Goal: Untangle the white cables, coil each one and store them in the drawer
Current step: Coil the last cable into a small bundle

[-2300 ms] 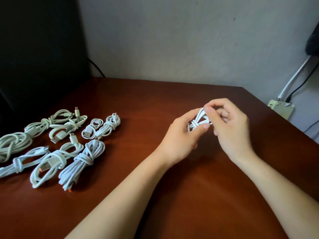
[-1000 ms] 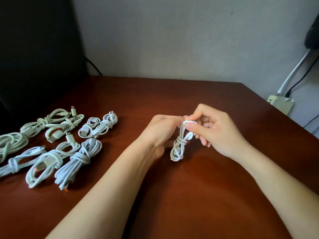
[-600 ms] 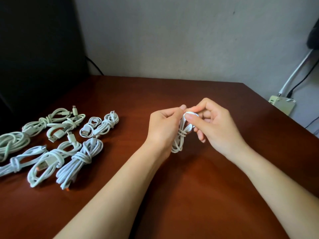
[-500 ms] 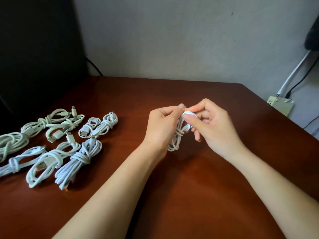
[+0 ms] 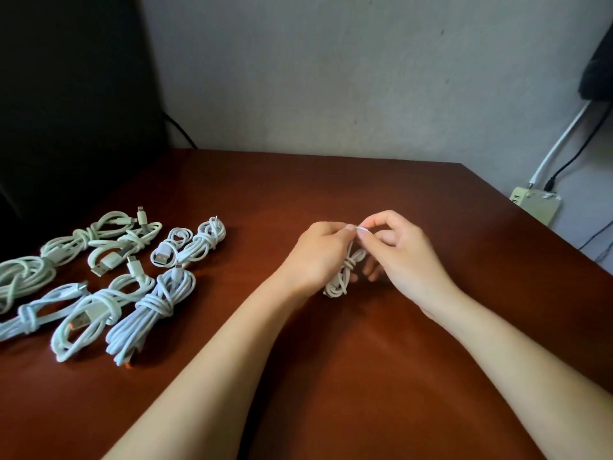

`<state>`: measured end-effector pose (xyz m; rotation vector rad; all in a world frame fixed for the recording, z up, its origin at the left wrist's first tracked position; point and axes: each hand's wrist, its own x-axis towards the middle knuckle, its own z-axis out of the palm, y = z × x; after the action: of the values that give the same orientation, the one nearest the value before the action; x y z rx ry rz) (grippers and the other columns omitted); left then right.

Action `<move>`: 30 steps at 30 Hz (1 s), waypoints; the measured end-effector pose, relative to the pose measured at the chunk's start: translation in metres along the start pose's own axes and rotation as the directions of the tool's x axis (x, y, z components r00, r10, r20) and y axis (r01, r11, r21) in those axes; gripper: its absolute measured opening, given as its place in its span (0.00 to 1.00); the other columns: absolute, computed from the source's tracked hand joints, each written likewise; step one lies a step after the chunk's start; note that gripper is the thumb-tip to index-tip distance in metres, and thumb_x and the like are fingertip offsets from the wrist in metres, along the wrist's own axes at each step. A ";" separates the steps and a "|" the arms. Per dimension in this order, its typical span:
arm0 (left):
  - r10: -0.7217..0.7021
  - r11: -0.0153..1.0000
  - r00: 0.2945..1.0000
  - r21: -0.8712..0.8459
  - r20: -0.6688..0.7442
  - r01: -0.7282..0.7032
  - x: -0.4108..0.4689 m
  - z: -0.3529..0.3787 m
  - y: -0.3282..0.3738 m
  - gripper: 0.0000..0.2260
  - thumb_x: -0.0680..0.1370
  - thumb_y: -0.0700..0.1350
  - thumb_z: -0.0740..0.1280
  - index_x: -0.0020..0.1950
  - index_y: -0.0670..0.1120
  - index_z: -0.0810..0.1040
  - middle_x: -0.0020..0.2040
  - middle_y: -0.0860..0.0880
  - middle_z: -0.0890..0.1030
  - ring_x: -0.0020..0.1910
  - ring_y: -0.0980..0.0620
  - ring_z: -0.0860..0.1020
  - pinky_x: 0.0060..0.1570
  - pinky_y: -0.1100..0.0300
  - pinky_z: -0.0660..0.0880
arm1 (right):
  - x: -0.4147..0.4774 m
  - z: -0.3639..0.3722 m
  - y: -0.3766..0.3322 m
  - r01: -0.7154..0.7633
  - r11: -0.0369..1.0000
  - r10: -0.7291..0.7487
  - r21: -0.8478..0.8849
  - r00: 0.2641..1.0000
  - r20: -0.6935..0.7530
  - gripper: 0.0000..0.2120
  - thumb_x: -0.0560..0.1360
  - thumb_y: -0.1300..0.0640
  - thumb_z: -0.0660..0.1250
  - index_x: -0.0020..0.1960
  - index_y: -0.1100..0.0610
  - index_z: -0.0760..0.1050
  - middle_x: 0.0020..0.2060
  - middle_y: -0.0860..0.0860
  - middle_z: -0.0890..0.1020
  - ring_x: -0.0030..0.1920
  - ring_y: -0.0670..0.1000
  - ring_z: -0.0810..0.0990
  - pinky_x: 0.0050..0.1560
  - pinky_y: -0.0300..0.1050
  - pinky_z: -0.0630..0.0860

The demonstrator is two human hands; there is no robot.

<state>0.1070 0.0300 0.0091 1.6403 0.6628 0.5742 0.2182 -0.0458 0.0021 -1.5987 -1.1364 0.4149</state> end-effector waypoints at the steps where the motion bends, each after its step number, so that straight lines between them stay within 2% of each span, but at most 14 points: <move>1: -0.017 1.000 0.999 0.024 0.046 0.016 0.000 -0.001 0.001 0.16 0.83 0.44 0.54 0.50 0.37 0.80 0.37 0.43 0.80 0.37 0.48 0.78 0.40 0.54 0.78 | 0.000 0.001 0.000 -0.002 1.000 0.002 -0.005 1.000 0.000 0.02 0.77 0.57 0.66 0.47 0.56 0.75 0.28 0.51 0.80 0.27 0.49 0.77 0.28 0.41 0.74; 4: -0.047 0.991 0.991 0.130 0.125 0.030 -0.002 -0.004 0.005 0.15 0.82 0.42 0.55 0.50 0.35 0.78 0.34 0.47 0.78 0.36 0.50 0.76 0.42 0.52 0.78 | 0.000 0.004 0.000 -0.035 0.999 0.035 0.027 0.999 -0.004 0.03 0.77 0.58 0.66 0.48 0.58 0.76 0.30 0.53 0.81 0.28 0.48 0.78 0.30 0.38 0.74; 6: -0.054 0.985 0.991 0.172 0.119 0.033 -0.003 -0.007 0.007 0.13 0.80 0.41 0.58 0.50 0.34 0.78 0.34 0.48 0.78 0.36 0.50 0.76 0.44 0.51 0.79 | 0.000 0.007 -0.002 -0.076 0.992 0.076 0.103 0.997 0.003 0.03 0.77 0.60 0.67 0.48 0.60 0.77 0.31 0.53 0.81 0.29 0.47 0.77 0.30 0.37 0.74; 10: -0.056 0.974 0.996 0.221 0.066 0.040 -0.009 -0.014 0.010 0.07 0.77 0.39 0.63 0.44 0.39 0.80 0.37 0.45 0.79 0.36 0.48 0.78 0.46 0.46 0.80 | 0.003 0.014 -0.006 -0.137 0.971 0.130 0.195 0.990 0.048 0.04 0.78 0.61 0.65 0.49 0.62 0.78 0.34 0.54 0.81 0.30 0.45 0.77 0.31 0.36 0.73; 13: -0.049 0.945 0.999 0.323 0.015 0.042 -0.020 -0.024 0.005 0.08 0.77 0.43 0.66 0.51 0.38 0.79 0.42 0.41 0.81 0.38 0.47 0.79 0.46 0.48 0.80 | 0.007 0.025 -0.008 -0.164 0.970 0.148 0.180 0.984 0.099 0.06 0.78 0.62 0.64 0.50 0.62 0.79 0.36 0.56 0.81 0.31 0.44 0.77 0.32 0.36 0.73; 16: 0.012 0.847 0.997 0.531 -0.080 0.032 -0.033 -0.041 0.004 0.12 0.74 0.45 0.69 0.55 0.42 0.74 0.53 0.42 0.75 0.51 0.44 0.77 0.50 0.56 0.76 | 0.012 0.044 -0.013 -0.204 0.957 0.182 0.207 0.976 0.121 0.06 0.79 0.62 0.63 0.50 0.60 0.79 0.36 0.54 0.80 0.30 0.43 0.76 0.34 0.37 0.73; 18: 0.043 0.753 0.991 0.656 -0.124 0.050 -0.041 -0.052 0.005 0.22 0.75 0.45 0.68 0.67 0.42 0.68 0.62 0.44 0.67 0.62 0.44 0.71 0.55 0.62 0.67 | 0.014 0.060 -0.019 -0.213 0.950 0.188 0.226 0.974 0.128 0.06 0.79 0.62 0.63 0.50 0.60 0.79 0.38 0.54 0.81 0.31 0.44 0.77 0.35 0.38 0.74; 20: 0.077 0.694 0.986 0.718 -0.148 0.054 -0.048 -0.061 0.003 0.30 0.76 0.43 0.68 0.74 0.42 0.59 0.69 0.43 0.62 0.68 0.43 0.67 0.61 0.61 0.64 | 0.017 0.075 -0.026 -0.204 0.953 0.177 0.225 0.975 0.135 0.07 0.79 0.62 0.63 0.51 0.60 0.79 0.39 0.55 0.81 0.33 0.44 0.78 0.35 0.37 0.74; 23: 0.153 0.630 0.975 0.776 -0.159 0.028 -0.057 -0.071 -0.001 0.30 0.75 0.38 0.67 0.75 0.41 0.57 0.68 0.42 0.61 0.66 0.43 0.67 0.59 0.65 0.62 | 0.023 0.092 -0.033 -0.176 0.968 0.159 0.179 0.982 0.103 0.07 0.79 0.62 0.63 0.50 0.59 0.80 0.40 0.54 0.82 0.33 0.44 0.79 0.35 0.36 0.76; 25: 0.191 0.591 0.969 0.807 -0.156 0.014 -0.060 -0.076 -0.004 0.25 0.76 0.34 0.65 0.71 0.39 0.62 0.65 0.41 0.63 0.62 0.43 0.70 0.55 0.65 0.62 | 0.028 0.101 -0.033 -0.172 0.972 0.162 0.158 0.984 0.072 0.07 0.78 0.62 0.64 0.46 0.56 0.80 0.38 0.53 0.83 0.32 0.45 0.80 0.38 0.39 0.78; 28: 0.223 0.535 0.959 0.844 -0.172 0.027 -0.062 -0.081 -0.011 0.15 0.77 0.33 0.62 0.63 0.37 0.70 0.60 0.41 0.66 0.55 0.42 0.72 0.53 0.60 0.65 | 0.031 0.111 -0.030 -0.166 0.977 0.166 0.131 0.986 0.012 0.09 0.77 0.64 0.65 0.41 0.54 0.79 0.33 0.50 0.81 0.27 0.43 0.79 0.38 0.38 0.80; 30: 0.215 0.504 0.958 0.862 -0.189 0.057 -0.060 -0.082 -0.017 0.11 0.77 0.33 0.60 0.58 0.38 0.72 0.58 0.41 0.68 0.54 0.42 0.72 0.49 0.58 0.66 | 0.031 0.116 -0.026 -0.147 0.986 0.147 0.082 0.989 0.001 0.08 0.77 0.65 0.65 0.45 0.56 0.81 0.36 0.51 0.83 0.30 0.44 0.80 0.43 0.40 0.81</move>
<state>0.0054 0.0477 0.0052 2.5881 1.2233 0.5718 0.1346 0.0440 -0.0078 -1.6158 -0.9884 0.5466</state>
